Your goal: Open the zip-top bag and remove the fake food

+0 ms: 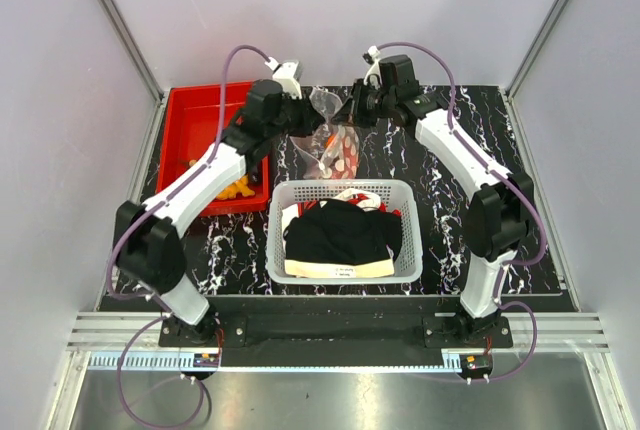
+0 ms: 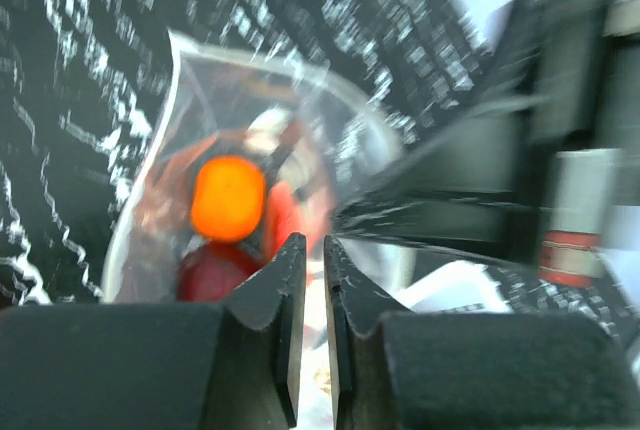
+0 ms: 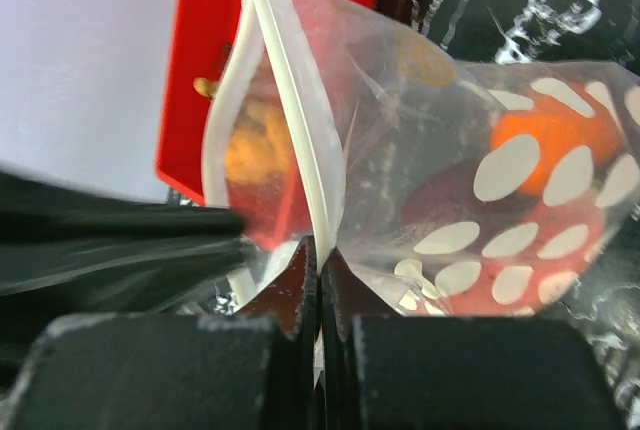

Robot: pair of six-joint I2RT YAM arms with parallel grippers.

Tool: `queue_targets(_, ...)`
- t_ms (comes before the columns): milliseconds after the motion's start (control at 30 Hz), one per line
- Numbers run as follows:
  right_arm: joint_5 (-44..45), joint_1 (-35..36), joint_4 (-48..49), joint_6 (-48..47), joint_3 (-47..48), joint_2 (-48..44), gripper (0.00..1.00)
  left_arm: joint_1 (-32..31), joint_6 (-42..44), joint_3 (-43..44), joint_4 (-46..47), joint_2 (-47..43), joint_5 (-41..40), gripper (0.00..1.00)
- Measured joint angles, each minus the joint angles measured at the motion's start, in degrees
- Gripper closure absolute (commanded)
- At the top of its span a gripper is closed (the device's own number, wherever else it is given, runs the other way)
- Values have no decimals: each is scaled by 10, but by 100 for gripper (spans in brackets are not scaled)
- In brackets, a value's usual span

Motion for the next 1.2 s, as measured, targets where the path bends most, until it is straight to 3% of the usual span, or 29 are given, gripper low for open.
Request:
queue_targets(200,-37,0,38,34,57,32,100,0,24,45,-83,42,-21,86)
queue_targets(500,-85,0,110,90,78,72,100,11,57,127,-125,49,-37,87)
queue_targets(933,-113,-24,165,96,-23,92,100,37,63,144,-153,198,14,91)
queue_targets(1200,-113,-27,173,95,-32,92,100,30,61,168,-149,210,35,81)
